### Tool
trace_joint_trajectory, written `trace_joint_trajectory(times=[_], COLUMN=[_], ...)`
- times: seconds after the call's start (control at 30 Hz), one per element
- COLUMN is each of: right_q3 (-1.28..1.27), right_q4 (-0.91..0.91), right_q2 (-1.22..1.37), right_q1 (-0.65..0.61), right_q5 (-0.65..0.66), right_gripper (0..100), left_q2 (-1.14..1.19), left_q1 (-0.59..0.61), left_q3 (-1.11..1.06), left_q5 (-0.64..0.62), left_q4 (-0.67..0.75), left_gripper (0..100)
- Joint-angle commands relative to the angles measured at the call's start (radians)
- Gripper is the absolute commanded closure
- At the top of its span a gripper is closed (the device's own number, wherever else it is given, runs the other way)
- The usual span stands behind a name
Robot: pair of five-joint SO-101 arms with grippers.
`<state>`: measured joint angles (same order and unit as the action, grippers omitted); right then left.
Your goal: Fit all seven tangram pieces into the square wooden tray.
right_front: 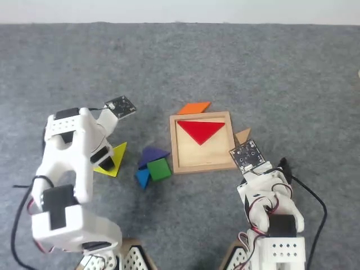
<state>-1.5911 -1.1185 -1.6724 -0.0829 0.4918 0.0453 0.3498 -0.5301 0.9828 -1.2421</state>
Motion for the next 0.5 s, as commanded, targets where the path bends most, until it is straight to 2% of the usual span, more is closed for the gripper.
trace_joint_trajectory(times=[0.0, 0.17, 0.27, 0.33, 0.4, 0.47], right_q3=[0.012, 0.012, 0.012, 0.012, 0.012, 0.012], right_q4=[0.022, 0.022, 0.019, 0.018, 0.016, 0.016], right_q2=[-0.002, -0.002, -0.002, -0.002, -0.002, -0.002], right_q1=[-0.007, -0.002, -0.002, -0.005, -0.004, -0.004], right_q5=[0.012, 0.012, 0.012, 0.012, 0.012, 0.012], right_gripper=[63.8, 63.8, 63.8, 63.8, 63.8, 63.8], left_q2=[-0.14, -0.276, -0.342, -0.341, -0.299, -0.233], left_q1=[0.0, -0.095, -0.104, -0.08, -0.055, -0.026], left_q3=[0.004, -0.2, -0.248, -0.228, -0.186, -0.139], left_q5=[-0.008, 0.02, -0.037, -0.097, -0.075, -0.021], left_q4=[-0.063, -0.106, 0.0, 0.061, 0.063, 0.063], left_gripper=[83, 83, 82, 75, 66, 64])
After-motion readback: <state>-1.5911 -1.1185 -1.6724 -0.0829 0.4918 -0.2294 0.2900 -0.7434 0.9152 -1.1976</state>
